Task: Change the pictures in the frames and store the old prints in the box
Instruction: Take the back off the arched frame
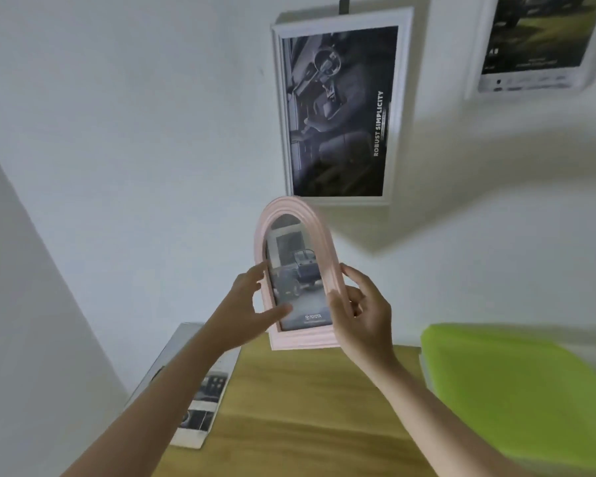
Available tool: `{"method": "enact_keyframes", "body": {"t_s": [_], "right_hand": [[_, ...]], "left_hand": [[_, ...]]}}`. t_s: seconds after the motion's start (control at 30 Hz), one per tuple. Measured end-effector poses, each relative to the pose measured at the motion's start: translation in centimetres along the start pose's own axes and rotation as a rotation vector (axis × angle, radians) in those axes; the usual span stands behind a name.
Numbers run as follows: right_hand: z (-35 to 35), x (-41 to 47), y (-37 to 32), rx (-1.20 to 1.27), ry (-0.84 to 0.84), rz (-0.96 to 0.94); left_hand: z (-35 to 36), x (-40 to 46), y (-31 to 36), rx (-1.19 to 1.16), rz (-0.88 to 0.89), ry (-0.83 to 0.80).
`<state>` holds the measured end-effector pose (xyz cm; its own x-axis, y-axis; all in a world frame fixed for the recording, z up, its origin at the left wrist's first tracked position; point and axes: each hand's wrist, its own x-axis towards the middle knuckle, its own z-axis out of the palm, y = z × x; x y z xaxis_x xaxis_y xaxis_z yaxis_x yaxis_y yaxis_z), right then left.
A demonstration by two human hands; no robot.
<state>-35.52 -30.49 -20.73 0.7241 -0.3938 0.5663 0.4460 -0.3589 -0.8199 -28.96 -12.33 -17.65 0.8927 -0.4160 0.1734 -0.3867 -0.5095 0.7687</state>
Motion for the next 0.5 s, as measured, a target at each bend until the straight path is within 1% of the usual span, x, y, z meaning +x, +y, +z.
{"method": "enact_keyframes", "body": {"t_s": [0.1,0.17,0.3,0.4,0.5], "right_hand": [[-1.4,-3.6,1.4,-0.044,-0.015,0.023],[-2.3,-5.8,1.8,-0.057,-0.02,0.033],[-4.0,-9.5,2.4,-0.121,-0.021,0.033],[-5.1,-11.6,2.9,-0.105,-0.04,0.099],[-6.2,-12.9,2.6,-0.038,-0.046,0.137]], "left_hand": [[3.1,-1.9,2.8,-0.112,0.093,-0.013],[5.2,-3.1,4.1,-0.163,0.109,-0.051],[8.5,-4.9,5.6,-0.184,0.025,-0.064],[10.3,-6.1,6.4,-0.195,-0.041,-0.012],[11.4,-7.1,7.1,-0.153,-0.088,0.051]]}}
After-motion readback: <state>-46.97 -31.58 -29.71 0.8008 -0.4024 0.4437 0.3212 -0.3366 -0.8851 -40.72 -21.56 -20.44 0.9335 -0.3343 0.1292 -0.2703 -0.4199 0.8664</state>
